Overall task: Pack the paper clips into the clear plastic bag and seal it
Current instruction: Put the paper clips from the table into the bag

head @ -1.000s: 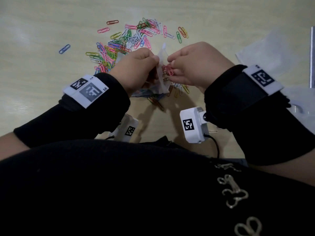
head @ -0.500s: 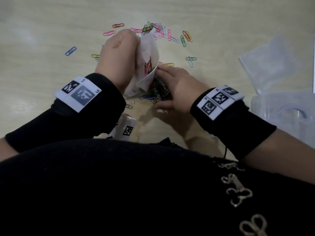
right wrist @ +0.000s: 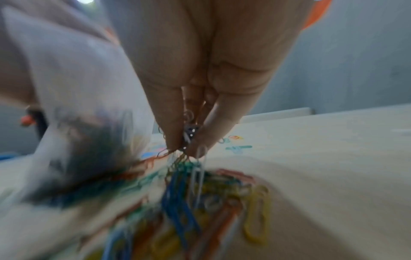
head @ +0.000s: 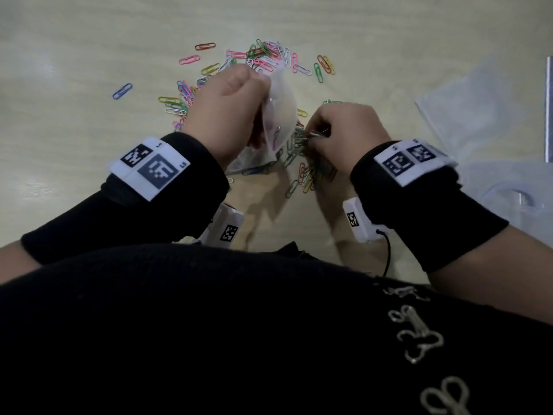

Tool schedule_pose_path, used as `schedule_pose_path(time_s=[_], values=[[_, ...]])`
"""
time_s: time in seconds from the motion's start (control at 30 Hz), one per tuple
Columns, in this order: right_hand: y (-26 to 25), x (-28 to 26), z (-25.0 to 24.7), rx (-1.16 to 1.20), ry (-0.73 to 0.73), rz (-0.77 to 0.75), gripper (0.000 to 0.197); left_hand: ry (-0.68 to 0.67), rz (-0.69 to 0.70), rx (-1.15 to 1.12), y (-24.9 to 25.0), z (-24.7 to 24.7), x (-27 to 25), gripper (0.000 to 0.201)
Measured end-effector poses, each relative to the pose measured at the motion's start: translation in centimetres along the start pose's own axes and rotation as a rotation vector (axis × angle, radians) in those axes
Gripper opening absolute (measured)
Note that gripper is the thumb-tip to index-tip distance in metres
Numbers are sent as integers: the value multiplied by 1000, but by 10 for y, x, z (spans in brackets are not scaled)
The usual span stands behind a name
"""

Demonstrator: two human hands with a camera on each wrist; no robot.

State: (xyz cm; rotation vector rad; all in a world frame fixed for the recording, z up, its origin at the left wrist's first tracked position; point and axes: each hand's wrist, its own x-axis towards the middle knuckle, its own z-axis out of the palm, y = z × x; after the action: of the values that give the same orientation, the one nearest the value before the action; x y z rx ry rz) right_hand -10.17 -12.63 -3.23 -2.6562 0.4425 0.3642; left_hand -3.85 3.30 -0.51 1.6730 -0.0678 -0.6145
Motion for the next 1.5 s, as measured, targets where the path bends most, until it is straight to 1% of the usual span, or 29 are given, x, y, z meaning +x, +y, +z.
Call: schedule_pose_path(time_s=[0.1, 0.13, 0.17, 0.23, 0.33, 0.4, 0.5, 0.53, 0.6, 0.67, 0.73, 0.8, 0.87, 0.93, 1.03, 1.1, 1.17, 1.27, 1.33, 1.37, 1.4, 1.43, 1.47, 1.5], values=[[1, 1, -15, 252, -2, 132, 6, -37, -5, 67, -4, 5, 1, 25], [1, -1, -19, 380, -6, 177, 6, -33, -9, 99, -4, 6, 1, 26], [0, -2, -24, 509, -9, 215, 12, -28, -18, 120, -4, 8, 1, 27], [-1, -5, -34, 732, -9, 258, 16, -9, -42, 134, -5, 8, 4, 28], [-9, -11, -46, 1014, -1, 287, 8, 9, -63, 170, -6, 10, 5, 27], [-13, -14, -49, 1145, -35, 287, 12, 9, -78, 194, -7, 11, 6, 26], [-19, -18, -46, 1194, -162, 306, 16, -15, -89, 203, -5, 13, 3, 23], [-21, -18, -43, 1175, -188, 325, 14, -24, -85, 217, -5, 14, 3, 23], [-23, -16, -36, 1068, -165, 358, 5, -59, -83, 190, -5, 15, 2, 23], [-25, -13, -33, 842, -107, 323, 10, -86, -91, 156, -8, 15, 3, 24], [-30, -13, -36, 726, -101, 291, 6, -97, -94, 126, -8, 14, 1, 27], [-32, -13, -40, 727, -126, 269, 18, -90, -105, 89, -8, 13, 2, 28], [-34, -15, -44, 716, -103, 195, 26, -68, -103, 62, -8, 11, 2, 29], [-36, -14, -47, 732, -25, 128, 23, -46, -67, 63, -8, 8, 2, 27], [-36, -9, -47, 746, 77, 118, 17, -21, -21, 31, -6, -2, 0, 24], [-35, -5, -43, 718, 82, 128, 17, 2, 19, 4, -5, -12, -3, 29], [-34, 1, -34, 598, 82, 91, 19, 25, 59, -43, -3, -20, -7, 36], [-36, 9, -17, 270, 45, -15, 25, 62, 95, -138, -1, -33, -12, 45], [-40, 14, -1, 111, -27, -136, 25, 81, 93, -154, 1, -42, -16, 40], [-43, 15, 8, 78, -65, -220, 26, 91, 88, -153, 1, -46, -17, 36], [-44, 16, 16, 46, -110, -306, 30, 99, 86, -149, 1, -50, -18, 32], [-45, 16, 24, -20, -169, -375, 41, 104, 85, -139, 0, -53, -20, 29], [-44, 16, 32, -110, -214, -425, 51, 105, 84, -127, 0, -56, -20, 27], [-42, 14, 38, -197, -231, -462, 56, 99, 79, -119, 1, -59, -21, 27]])
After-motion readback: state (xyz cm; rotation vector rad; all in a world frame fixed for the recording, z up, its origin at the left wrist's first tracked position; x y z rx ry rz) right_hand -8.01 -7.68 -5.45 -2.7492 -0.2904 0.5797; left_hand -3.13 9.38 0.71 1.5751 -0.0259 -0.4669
